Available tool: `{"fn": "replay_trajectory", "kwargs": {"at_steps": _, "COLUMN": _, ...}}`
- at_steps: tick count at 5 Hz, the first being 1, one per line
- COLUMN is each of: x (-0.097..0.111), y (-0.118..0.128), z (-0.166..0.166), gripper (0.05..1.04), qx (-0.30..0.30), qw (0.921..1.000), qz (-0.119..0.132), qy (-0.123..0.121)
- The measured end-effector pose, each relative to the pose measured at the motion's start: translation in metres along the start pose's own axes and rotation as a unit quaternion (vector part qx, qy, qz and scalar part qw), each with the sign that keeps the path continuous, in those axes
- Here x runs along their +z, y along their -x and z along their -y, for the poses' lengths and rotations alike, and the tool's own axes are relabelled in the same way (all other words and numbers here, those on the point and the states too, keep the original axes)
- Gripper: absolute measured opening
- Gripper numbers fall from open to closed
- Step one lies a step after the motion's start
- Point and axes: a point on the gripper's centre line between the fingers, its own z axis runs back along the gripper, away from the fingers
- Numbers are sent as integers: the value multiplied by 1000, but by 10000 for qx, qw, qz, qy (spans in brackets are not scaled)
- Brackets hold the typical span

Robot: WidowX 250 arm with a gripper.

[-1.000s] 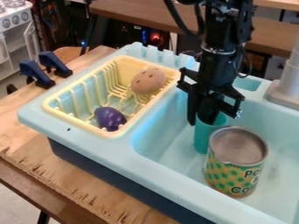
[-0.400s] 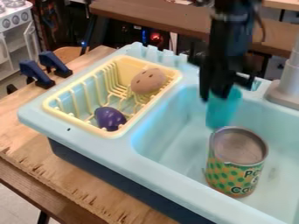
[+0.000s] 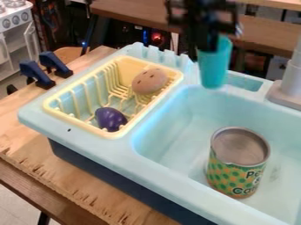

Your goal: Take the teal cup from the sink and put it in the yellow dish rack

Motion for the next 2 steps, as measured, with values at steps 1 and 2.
{"fn": "replay_trajectory", "kwargs": {"at_steps": 1, "x": 34, "y": 4, "z": -24, "gripper": 122, "qx": 412, "qw": 9976, "qz": 523, "qy": 211}}
{"fn": "replay_trajectory", "kwargs": {"at_steps": 2, "x": 45, "y": 10, "z": -52, "gripper": 122, "qx": 716, "qw": 9951, "qz": 679, "qy": 89}}
